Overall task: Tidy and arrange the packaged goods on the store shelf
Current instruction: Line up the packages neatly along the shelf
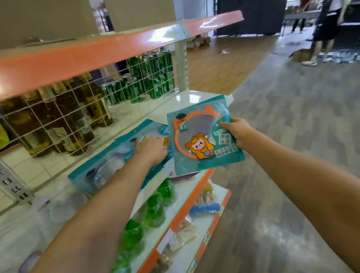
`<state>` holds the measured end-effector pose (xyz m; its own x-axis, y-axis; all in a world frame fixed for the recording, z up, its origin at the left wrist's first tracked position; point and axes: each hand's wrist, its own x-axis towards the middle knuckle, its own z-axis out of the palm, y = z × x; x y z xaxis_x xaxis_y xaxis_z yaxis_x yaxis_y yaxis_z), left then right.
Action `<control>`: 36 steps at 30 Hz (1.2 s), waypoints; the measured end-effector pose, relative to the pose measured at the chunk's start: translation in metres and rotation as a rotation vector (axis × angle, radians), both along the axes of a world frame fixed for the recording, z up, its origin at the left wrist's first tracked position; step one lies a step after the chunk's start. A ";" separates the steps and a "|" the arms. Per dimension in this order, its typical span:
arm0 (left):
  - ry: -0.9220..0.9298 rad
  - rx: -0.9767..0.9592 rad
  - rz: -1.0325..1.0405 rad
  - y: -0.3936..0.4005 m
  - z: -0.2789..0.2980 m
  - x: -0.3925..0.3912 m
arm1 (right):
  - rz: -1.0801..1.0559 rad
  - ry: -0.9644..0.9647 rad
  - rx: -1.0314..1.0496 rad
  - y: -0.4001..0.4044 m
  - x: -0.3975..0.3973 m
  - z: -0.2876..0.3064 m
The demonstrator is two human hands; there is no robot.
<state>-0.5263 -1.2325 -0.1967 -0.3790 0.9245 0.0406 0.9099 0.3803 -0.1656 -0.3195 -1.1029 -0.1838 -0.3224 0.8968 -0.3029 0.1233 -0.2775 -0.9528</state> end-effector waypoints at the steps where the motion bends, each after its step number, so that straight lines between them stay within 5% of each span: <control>1: -0.013 0.017 0.018 0.002 -0.001 0.000 | 0.018 0.007 0.001 0.006 -0.002 0.000; 36: 0.044 0.025 0.478 0.025 0.012 -0.134 | 0.605 -0.020 0.044 0.124 -0.238 0.001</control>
<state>-0.6602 -1.2074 -0.1842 -0.7588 0.6456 0.0858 0.6244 0.7587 -0.1857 -0.5578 -0.9788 -0.1830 -0.7737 0.5676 -0.2815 0.2654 -0.1131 -0.9575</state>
